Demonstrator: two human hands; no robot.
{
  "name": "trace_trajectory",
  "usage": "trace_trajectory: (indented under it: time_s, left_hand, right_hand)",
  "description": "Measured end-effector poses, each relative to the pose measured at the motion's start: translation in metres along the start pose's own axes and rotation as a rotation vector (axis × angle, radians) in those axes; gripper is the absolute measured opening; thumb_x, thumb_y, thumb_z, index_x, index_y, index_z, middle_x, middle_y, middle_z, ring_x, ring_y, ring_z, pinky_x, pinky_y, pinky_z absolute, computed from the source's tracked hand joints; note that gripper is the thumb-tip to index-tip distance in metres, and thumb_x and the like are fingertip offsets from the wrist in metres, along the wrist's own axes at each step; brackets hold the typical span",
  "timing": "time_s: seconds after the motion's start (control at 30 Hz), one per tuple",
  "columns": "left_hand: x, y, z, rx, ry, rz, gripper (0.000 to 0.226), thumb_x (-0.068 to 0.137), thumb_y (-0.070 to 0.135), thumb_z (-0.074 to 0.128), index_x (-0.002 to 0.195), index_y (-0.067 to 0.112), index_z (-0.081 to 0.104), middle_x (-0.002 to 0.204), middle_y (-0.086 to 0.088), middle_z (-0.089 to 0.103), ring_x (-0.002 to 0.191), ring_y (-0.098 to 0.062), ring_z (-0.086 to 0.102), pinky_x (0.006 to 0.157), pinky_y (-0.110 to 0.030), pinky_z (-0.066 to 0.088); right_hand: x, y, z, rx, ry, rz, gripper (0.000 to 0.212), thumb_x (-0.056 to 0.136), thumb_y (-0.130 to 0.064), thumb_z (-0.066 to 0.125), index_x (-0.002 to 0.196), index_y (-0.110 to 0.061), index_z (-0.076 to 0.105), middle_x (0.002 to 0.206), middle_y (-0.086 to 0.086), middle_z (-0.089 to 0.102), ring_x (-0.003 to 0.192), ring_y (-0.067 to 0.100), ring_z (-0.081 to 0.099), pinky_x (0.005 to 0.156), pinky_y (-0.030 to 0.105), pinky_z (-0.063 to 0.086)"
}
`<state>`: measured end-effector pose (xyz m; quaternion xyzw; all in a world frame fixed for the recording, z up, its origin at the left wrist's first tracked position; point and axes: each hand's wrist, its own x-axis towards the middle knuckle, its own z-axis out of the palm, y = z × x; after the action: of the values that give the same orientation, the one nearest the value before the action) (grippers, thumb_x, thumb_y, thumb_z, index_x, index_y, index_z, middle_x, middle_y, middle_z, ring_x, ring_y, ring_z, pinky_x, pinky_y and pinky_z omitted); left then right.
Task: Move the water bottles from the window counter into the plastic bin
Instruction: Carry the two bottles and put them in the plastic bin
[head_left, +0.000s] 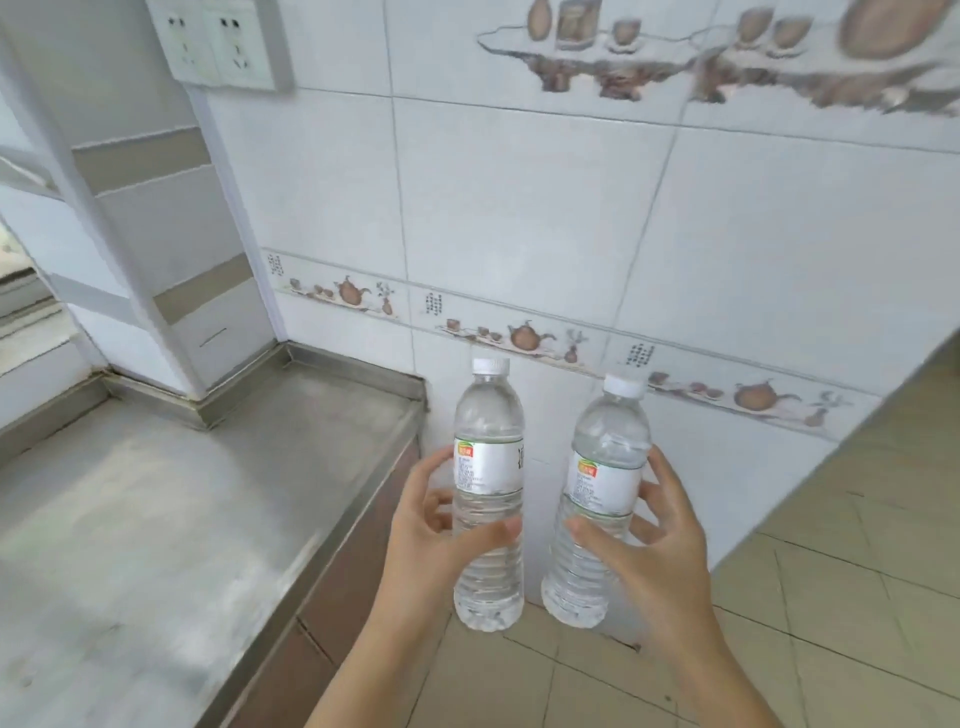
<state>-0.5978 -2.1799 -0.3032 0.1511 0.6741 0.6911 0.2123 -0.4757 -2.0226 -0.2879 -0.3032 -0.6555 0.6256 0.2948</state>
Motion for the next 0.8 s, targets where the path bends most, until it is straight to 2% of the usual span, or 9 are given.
trace_trajectory:
  time_s: [0.17, 0.3, 0.43, 0.53, 0.63, 0.73, 0.8]
  left_hand:
    - [-0.026, -0.005, 0.115, -0.007, -0.142, -0.046, 0.084, 0.039, 0.038, 0.093, 0.112, 0.058, 0.057, 0.106, -0.009, 0.071, 0.097, -0.025, 0.07, 0.087, -0.044, 0.059]
    - [-0.052, -0.017, 0.199, -0.011, -0.203, -0.103, 0.084, 0.036, 0.038, 0.091, 0.11, 0.057, 0.057, 0.101, -0.004, 0.073, 0.091, -0.019, 0.072, 0.085, -0.045, 0.059]
    - [-0.071, -0.029, 0.271, 0.021, -0.302, -0.14, 0.083, 0.037, 0.036, 0.092, 0.109, 0.058, 0.057, 0.093, 0.001, 0.074, 0.088, -0.021, 0.073, 0.085, -0.051, 0.059]
    - [-0.077, -0.034, 0.32, 0.053, -0.397, -0.16, 0.083, 0.038, 0.035, 0.092, 0.11, 0.058, 0.058, 0.092, 0.004, 0.075, 0.09, -0.022, 0.072, 0.086, -0.049, 0.058]
    - [-0.078, -0.038, 0.368, 0.066, -0.491, -0.178, 0.085, 0.037, 0.035, 0.092, 0.112, 0.056, 0.058, 0.094, 0.004, 0.075, 0.093, -0.023, 0.072, 0.081, -0.044, 0.058]
    - [-0.068, -0.04, 0.42, 0.07, -0.571, -0.187, 0.088, 0.034, 0.033, 0.092, 0.114, 0.051, 0.059, 0.096, 0.001, 0.075, 0.088, -0.019, 0.073, 0.072, -0.035, 0.055]
    - [-0.055, -0.041, 0.458, 0.075, -0.624, -0.185, 0.09, 0.034, 0.031, 0.092, 0.116, 0.048, 0.06, 0.099, -0.002, 0.074, 0.088, -0.019, 0.073, 0.073, -0.036, 0.056]
  right_hand:
    - [-0.016, 0.011, -0.119, -0.001, 0.135, 0.002, 0.096, 0.058, -0.003, 0.088, 0.13, -0.048, 0.044, 0.12, -0.009, 0.059, 0.097, 0.003, 0.064, 0.074, 0.027, 0.055]
    - [-0.035, 0.018, -0.211, -0.024, 0.238, -0.003, 0.092, 0.06, -0.004, 0.088, 0.128, -0.051, 0.047, 0.115, -0.01, 0.064, 0.099, 0.005, 0.066, 0.067, 0.016, 0.052]
    - [-0.051, 0.022, -0.292, -0.053, 0.368, 0.031, 0.09, 0.062, -0.007, 0.087, 0.125, -0.055, 0.046, 0.111, -0.015, 0.064, 0.1, 0.004, 0.064, 0.071, 0.016, 0.051]
    - [-0.055, 0.023, -0.341, -0.072, 0.459, 0.053, 0.089, 0.062, -0.01, 0.087, 0.13, -0.05, 0.045, 0.115, -0.011, 0.063, 0.103, 0.004, 0.062, 0.078, 0.02, 0.05]
    - [-0.051, 0.026, -0.384, -0.071, 0.548, 0.061, 0.087, 0.062, -0.012, 0.088, 0.119, -0.061, 0.044, 0.115, -0.013, 0.062, 0.106, 0.003, 0.061, 0.082, 0.023, 0.051]
    - [-0.039, 0.031, -0.421, -0.07, 0.646, 0.074, 0.086, 0.064, -0.01, 0.087, 0.108, -0.067, 0.041, 0.112, -0.017, 0.062, 0.097, -0.002, 0.064, 0.072, 0.019, 0.052]
    - [-0.025, 0.034, -0.446, -0.067, 0.714, 0.088, 0.086, 0.063, -0.009, 0.087, 0.108, -0.065, 0.039, 0.112, -0.017, 0.061, 0.088, -0.008, 0.064, 0.062, 0.013, 0.052]
